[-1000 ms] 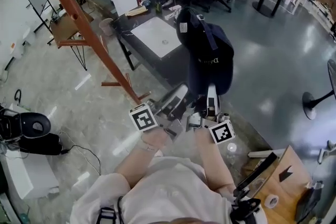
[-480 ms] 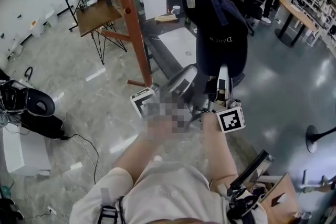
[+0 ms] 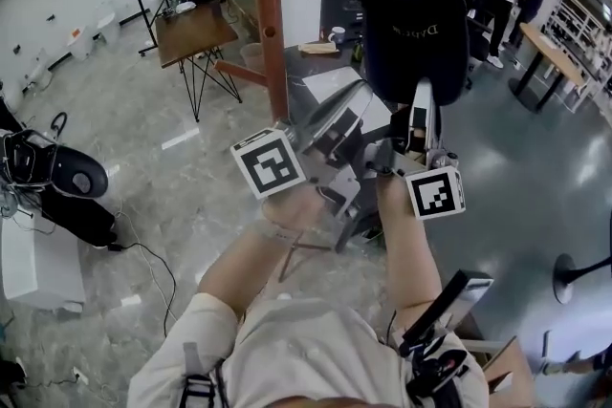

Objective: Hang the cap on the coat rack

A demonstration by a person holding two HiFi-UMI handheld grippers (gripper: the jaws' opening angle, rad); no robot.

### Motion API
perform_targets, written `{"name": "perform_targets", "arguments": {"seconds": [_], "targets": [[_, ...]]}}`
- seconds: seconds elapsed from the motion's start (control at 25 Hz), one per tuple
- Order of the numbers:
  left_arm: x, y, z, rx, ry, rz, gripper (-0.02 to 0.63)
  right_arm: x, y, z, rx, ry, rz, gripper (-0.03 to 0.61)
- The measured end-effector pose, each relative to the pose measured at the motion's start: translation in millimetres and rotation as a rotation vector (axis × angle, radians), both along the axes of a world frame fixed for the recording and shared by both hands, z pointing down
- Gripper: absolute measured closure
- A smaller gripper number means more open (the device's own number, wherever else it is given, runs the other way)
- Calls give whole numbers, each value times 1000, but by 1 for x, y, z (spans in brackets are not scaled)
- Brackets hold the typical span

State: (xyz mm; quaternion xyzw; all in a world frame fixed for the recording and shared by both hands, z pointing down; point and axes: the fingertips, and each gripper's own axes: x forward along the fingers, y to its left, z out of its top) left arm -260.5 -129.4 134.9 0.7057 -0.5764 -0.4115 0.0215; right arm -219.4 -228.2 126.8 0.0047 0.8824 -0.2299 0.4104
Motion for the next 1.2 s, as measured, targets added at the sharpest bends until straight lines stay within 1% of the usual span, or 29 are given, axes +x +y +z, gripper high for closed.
{"name": "perform_targets", "arguments": {"seconds": [0.12, 0.28, 0.36, 0.44, 0.56, 0.64, 0.72, 0.92, 1.08, 1.2], "targets": [[1, -1, -10, 19, 27, 19, 606, -1, 3, -19, 42, -9, 18, 541], [8, 3, -14, 28, 2, 7, 606, 9, 9, -25, 68, -29, 42, 541], [9, 6, -17, 30, -10, 1, 606, 13, 15, -31, 96, -44, 67, 541], [1, 14, -24, 40, -11, 4, 606, 8, 25, -40, 127, -58, 98, 541], [-20, 31, -46, 52, -11, 7, 606, -8, 46, -65, 168, -73, 145, 541], [-25, 33, -58, 56, -9, 4, 606, -9, 51, -78, 198, -80, 184, 541], [-22, 27, -60, 62, -3, 3, 606, -2, 52, -84, 251, -86, 243, 540], [-11, 27, -47, 66, 7, -7, 606, 20, 69, -76, 387, -91, 387, 541], [-26, 47, -61, 64, 14, -14, 606, 8, 100, -91, 462, -92, 466, 541], [-32, 60, -46, 62, 25, -17, 606, 4, 119, -76, 496, -86, 503, 540]]}}
